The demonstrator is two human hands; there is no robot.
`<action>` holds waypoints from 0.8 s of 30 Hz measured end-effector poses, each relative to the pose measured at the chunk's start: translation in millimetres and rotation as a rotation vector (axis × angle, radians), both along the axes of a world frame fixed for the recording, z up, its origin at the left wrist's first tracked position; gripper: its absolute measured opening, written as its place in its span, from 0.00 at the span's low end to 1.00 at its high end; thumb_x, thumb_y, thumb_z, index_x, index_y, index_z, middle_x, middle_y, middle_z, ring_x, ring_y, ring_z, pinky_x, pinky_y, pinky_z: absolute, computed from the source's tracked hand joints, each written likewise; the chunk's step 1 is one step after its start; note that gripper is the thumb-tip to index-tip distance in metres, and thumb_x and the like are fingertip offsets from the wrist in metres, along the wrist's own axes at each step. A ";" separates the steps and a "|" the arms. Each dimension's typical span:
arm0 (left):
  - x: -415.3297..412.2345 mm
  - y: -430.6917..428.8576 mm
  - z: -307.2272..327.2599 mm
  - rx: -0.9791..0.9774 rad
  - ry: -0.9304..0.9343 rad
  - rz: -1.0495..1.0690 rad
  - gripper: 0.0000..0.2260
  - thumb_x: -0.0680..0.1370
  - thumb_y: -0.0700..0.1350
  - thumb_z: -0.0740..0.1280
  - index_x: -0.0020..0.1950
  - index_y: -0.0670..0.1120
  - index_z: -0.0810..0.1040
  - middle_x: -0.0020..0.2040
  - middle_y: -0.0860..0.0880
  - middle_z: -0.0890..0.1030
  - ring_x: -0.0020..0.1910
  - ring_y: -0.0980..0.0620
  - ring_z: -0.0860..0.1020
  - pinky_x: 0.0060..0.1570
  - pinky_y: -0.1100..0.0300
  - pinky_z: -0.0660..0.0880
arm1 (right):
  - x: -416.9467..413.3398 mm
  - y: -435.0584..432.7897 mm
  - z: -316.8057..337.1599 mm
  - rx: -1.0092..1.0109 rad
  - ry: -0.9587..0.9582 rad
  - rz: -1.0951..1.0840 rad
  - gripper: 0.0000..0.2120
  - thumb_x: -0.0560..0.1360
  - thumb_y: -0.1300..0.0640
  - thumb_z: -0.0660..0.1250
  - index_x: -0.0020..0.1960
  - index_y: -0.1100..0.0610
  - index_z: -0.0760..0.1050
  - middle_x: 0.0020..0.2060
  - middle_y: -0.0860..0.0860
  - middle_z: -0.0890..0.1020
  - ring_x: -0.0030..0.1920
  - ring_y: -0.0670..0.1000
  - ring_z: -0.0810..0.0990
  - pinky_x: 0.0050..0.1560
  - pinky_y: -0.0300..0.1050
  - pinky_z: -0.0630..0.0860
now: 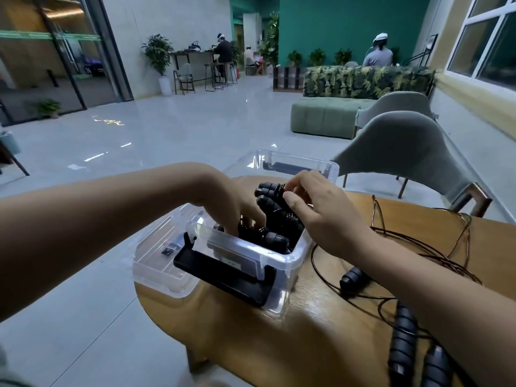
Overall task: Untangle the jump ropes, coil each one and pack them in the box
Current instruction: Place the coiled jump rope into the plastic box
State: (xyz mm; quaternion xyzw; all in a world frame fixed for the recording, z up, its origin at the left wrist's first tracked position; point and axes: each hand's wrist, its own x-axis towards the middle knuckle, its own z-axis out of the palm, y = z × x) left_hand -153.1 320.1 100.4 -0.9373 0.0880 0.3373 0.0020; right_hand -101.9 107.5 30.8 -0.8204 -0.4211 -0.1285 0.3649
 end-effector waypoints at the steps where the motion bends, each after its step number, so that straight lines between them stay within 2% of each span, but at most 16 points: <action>1: 3.3 -1.6 0.2 0.020 0.013 -0.014 0.21 0.81 0.40 0.71 0.69 0.59 0.74 0.51 0.62 0.78 0.47 0.62 0.78 0.46 0.64 0.73 | 0.5 -0.1 -0.7 0.009 0.004 -0.004 0.04 0.85 0.50 0.64 0.56 0.50 0.76 0.49 0.47 0.78 0.49 0.48 0.77 0.52 0.51 0.76; 3: 8.0 -5.1 -0.3 0.046 0.038 -0.020 0.24 0.80 0.41 0.72 0.73 0.59 0.74 0.50 0.65 0.78 0.41 0.70 0.77 0.43 0.67 0.70 | 1.1 -0.1 -2.1 0.019 0.008 -0.009 0.04 0.84 0.51 0.64 0.56 0.50 0.76 0.48 0.47 0.78 0.49 0.49 0.77 0.53 0.52 0.76; 4: 9.6 -6.0 -2.3 0.058 0.048 -0.022 0.25 0.80 0.41 0.72 0.74 0.60 0.73 0.51 0.65 0.78 0.42 0.70 0.77 0.44 0.67 0.70 | 1.4 -0.2 -2.7 0.023 0.011 -0.009 0.04 0.84 0.52 0.64 0.56 0.51 0.76 0.48 0.47 0.78 0.49 0.49 0.77 0.53 0.53 0.76; 7: 10.2 -5.4 -16.6 0.127 -0.008 -0.057 0.26 0.82 0.39 0.66 0.76 0.60 0.70 0.57 0.58 0.77 0.51 0.57 0.76 0.48 0.62 0.69 | 1.7 -0.7 -3.8 0.034 0.021 -0.005 0.03 0.84 0.53 0.64 0.55 0.51 0.75 0.48 0.47 0.78 0.49 0.49 0.77 0.52 0.54 0.76; 9: 9.3 -0.1 -26.2 0.119 -0.114 -0.071 0.22 0.82 0.38 0.65 0.73 0.57 0.72 0.60 0.55 0.78 0.53 0.54 0.75 0.48 0.62 0.69 | 1.5 -1.0 -4.6 0.035 0.020 -0.004 0.03 0.84 0.53 0.64 0.56 0.51 0.75 0.48 0.47 0.78 0.49 0.49 0.77 0.52 0.55 0.76; 11: 8.0 6.6 -29.3 0.095 -0.159 -0.072 0.19 0.81 0.37 0.66 0.69 0.54 0.77 0.59 0.57 0.80 0.49 0.58 0.77 0.46 0.70 0.68 | 1.0 -1.1 -5.2 0.041 0.017 -0.003 0.03 0.85 0.53 0.63 0.56 0.51 0.76 0.48 0.47 0.78 0.49 0.49 0.77 0.52 0.54 0.76; 13: 5.9 11.4 -26.8 0.074 -0.146 -0.053 0.21 0.80 0.36 0.67 0.69 0.55 0.81 0.61 0.59 0.83 0.48 0.65 0.78 0.49 0.71 0.71 | 0.7 -1.2 -5.7 0.050 0.016 -0.003 0.03 0.85 0.54 0.63 0.55 0.51 0.76 0.48 0.47 0.78 0.49 0.49 0.77 0.51 0.54 0.76; 17: 5.0 12.6 -25.7 0.096 -0.137 -0.128 0.24 0.81 0.38 0.68 0.71 0.62 0.80 0.62 0.60 0.85 0.58 0.58 0.81 0.60 0.59 0.77 | 0.9 -0.8 -6.9 0.079 0.027 -0.012 0.04 0.85 0.57 0.63 0.56 0.52 0.76 0.49 0.47 0.79 0.50 0.48 0.76 0.52 0.49 0.73; 19: 4.3 11.7 -24.3 0.067 -0.116 -0.109 0.25 0.81 0.40 0.68 0.74 0.63 0.77 0.66 0.61 0.83 0.63 0.58 0.80 0.65 0.59 0.75 | 0.2 0.1 -7.4 0.093 0.031 -0.019 0.05 0.85 0.58 0.63 0.55 0.53 0.77 0.49 0.47 0.78 0.50 0.48 0.75 0.52 0.46 0.72; 22: 2.9 12.5 -18.8 -0.054 -0.084 -0.005 0.27 0.81 0.40 0.71 0.77 0.62 0.74 0.70 0.59 0.80 0.68 0.59 0.77 0.62 0.66 0.74 | -1.9 -1.8 -7.6 0.128 0.040 -0.009 0.05 0.85 0.58 0.63 0.54 0.54 0.78 0.48 0.47 0.79 0.50 0.46 0.75 0.51 0.42 0.71; 24: 0.8 15.0 -15.5 -0.153 -0.077 0.067 0.28 0.81 0.40 0.73 0.77 0.60 0.74 0.70 0.56 0.79 0.68 0.57 0.78 0.63 0.63 0.77 | -4.3 -5.0 -7.2 0.165 0.044 0.001 0.04 0.84 0.58 0.64 0.54 0.53 0.78 0.48 0.46 0.79 0.50 0.45 0.76 0.50 0.38 0.71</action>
